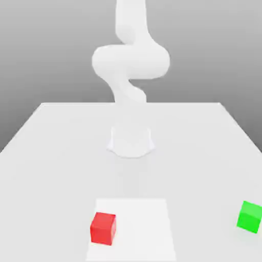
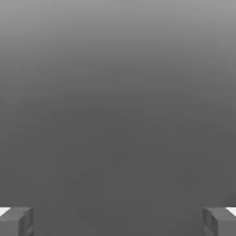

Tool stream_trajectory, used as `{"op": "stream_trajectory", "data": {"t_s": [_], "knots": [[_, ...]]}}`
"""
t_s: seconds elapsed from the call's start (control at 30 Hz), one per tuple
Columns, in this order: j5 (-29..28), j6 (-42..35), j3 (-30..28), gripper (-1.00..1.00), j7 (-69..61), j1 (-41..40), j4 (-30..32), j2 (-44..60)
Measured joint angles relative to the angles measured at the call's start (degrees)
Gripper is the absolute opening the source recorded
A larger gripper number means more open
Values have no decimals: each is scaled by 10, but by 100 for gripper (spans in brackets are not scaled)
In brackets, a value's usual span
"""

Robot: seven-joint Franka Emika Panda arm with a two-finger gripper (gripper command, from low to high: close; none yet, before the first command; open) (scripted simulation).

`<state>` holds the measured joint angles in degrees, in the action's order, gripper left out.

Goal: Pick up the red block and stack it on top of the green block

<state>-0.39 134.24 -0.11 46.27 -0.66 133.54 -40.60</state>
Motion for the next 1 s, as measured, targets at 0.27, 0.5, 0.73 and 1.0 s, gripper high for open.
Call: {"op": "stream_trajectory", "data": {"t_s": [0.27, 0.5, 0.73, 1.0], "knots": [[-10, 80, -9, 0, 12, -19, 57, 170], [-10, 148, -21, 0, 16, -33, 106, 315], [9, 217, -26, 0, 7, -50, 154, 461], [24, 314, -16, -100, -4, -59, 144, 583]]}}
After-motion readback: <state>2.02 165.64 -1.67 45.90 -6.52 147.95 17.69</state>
